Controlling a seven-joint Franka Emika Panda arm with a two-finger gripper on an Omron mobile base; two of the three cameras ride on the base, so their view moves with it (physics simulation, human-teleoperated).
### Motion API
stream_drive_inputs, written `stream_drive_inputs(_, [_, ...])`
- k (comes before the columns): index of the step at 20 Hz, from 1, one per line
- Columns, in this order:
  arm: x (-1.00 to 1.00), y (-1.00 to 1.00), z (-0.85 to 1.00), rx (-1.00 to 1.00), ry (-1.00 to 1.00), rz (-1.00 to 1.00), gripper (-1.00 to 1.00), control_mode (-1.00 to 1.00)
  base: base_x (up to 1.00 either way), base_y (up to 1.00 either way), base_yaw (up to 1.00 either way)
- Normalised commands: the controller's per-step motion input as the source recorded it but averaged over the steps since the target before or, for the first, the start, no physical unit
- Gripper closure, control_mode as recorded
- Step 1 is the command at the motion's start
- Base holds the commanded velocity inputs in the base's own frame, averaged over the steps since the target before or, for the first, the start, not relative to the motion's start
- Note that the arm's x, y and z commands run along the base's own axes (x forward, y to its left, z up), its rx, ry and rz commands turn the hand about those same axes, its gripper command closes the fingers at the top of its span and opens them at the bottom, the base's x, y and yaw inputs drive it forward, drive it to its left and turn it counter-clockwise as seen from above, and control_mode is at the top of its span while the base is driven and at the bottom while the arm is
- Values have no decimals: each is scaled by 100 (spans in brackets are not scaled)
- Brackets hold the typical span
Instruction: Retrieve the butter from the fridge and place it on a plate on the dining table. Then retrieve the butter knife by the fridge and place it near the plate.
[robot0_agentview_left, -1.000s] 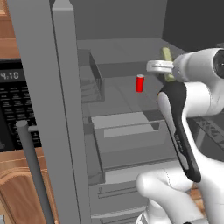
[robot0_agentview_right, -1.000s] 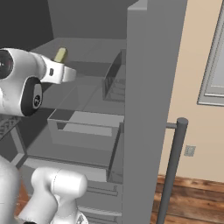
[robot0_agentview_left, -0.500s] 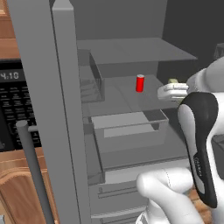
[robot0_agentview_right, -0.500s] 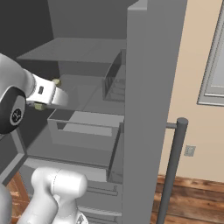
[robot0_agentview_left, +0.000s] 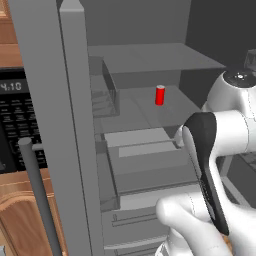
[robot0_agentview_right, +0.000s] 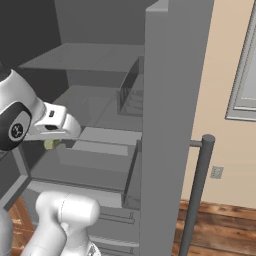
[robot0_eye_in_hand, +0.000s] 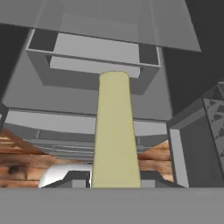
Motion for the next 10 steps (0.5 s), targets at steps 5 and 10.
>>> stream_drive_inputs(5, [-5, -1, -52, 0, 2, 3, 100, -100, 0, 0, 0])
stream_drive_inputs(10, [-13, -5, -34, 0, 0, 0, 100, -100, 0, 0, 0])
